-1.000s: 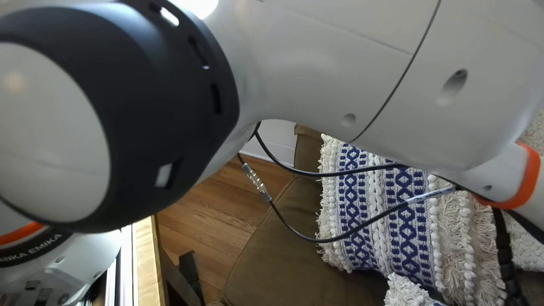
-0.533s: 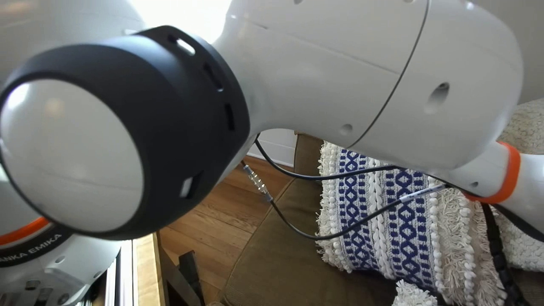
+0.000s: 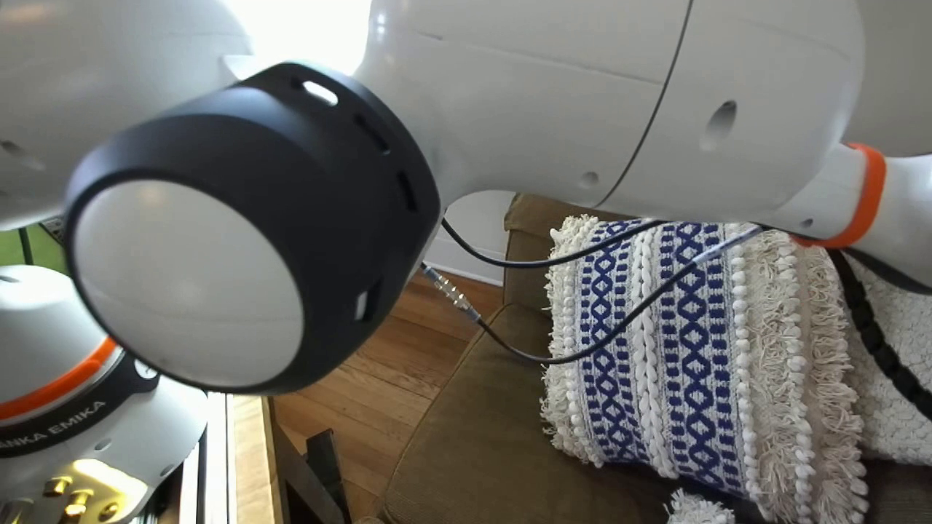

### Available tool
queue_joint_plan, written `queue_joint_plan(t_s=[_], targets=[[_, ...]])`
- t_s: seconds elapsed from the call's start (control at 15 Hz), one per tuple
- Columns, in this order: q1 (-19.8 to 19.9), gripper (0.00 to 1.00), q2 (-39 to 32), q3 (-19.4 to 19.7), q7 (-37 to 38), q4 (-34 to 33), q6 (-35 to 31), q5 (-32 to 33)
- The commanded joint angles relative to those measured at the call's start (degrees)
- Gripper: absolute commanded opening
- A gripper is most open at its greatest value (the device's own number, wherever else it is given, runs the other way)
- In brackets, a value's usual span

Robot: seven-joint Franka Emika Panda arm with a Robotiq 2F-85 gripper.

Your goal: Move the white and blue pillow on the right slightly to the right

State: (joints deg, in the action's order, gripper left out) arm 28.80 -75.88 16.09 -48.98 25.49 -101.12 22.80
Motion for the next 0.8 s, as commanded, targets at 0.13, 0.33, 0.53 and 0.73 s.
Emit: queue_joint_plan(t_s=[0.13, 0.33, 0.53, 0.73], targets=[[-2.26, 1.0, 4.26, -6.86, -6.82, 3.41, 0.72, -8.56], [-3.34, 1.0, 6.09, -10.32, -7.02, 2.67, 6.4, -13.24], [-3.83, 1.0, 8.83, -13.05, -4.79, 2.74, 14.48, -17.57], [-3.18, 1.0, 11.43, -15.09, -0.23, 2.2, 22.19, -21.82]])
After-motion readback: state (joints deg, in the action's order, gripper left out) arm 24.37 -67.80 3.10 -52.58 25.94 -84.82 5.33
